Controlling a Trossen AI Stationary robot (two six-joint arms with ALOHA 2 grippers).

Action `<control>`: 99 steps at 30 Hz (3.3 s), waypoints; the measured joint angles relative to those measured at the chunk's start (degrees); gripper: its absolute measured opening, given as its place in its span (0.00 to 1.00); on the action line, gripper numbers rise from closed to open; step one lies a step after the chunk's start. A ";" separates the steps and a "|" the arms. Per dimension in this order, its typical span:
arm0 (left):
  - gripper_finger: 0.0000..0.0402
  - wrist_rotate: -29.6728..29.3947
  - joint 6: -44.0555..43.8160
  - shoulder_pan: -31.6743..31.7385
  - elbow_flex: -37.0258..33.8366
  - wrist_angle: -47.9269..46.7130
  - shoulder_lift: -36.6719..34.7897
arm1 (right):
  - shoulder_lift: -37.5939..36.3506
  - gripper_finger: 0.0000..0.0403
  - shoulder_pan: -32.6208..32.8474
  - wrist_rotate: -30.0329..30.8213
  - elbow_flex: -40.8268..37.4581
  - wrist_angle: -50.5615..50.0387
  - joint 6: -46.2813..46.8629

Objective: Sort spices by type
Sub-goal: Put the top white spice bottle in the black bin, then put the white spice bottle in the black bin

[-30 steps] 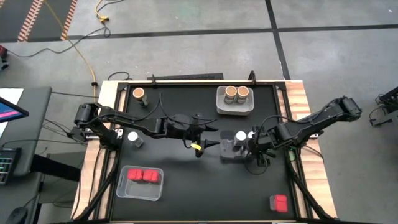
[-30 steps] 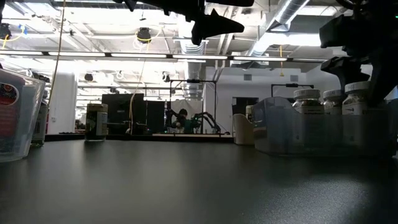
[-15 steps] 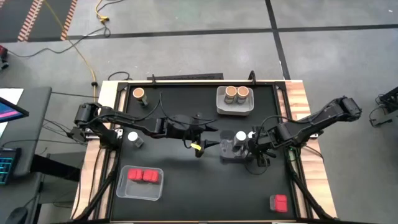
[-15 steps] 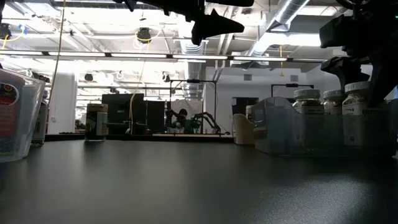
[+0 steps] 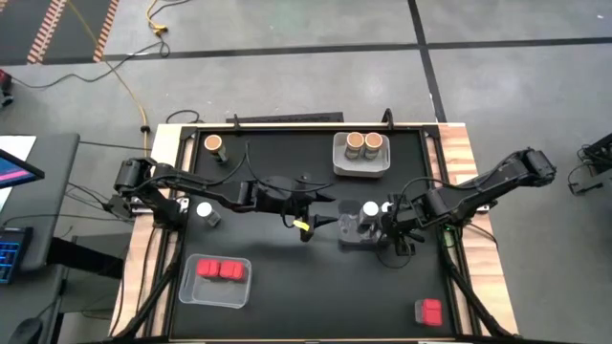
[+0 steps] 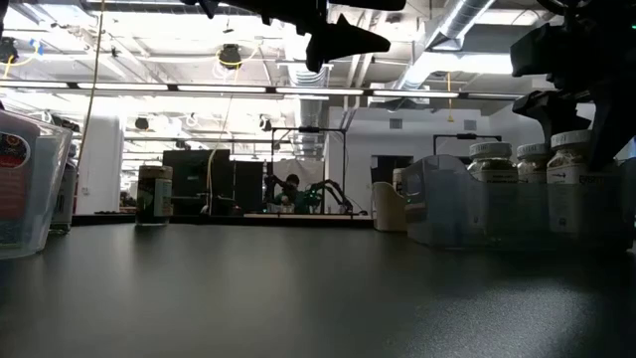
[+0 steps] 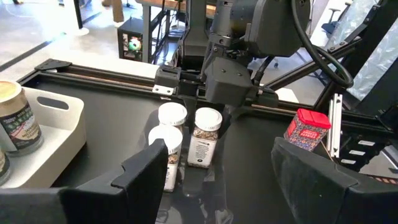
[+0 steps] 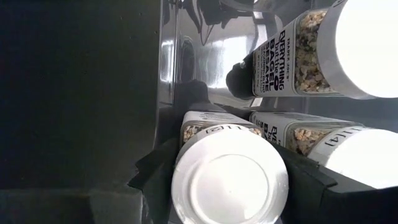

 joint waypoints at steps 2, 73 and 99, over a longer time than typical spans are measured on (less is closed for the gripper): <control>0.68 0.00 0.00 0.00 0.00 0.00 0.00 | 0.00 0.62 0.00 0.04 0.00 0.18 -0.04; 0.68 0.02 -0.61 0.00 0.00 -0.39 0.02 | -5.21 0.74 -5.74 4.23 8.81 -12.42 7.95; 0.66 -5.07 -8.72 2.70 0.04 -24.05 -11.42 | -23.74 0.74 -4.48 15.80 8.81 -16.82 41.99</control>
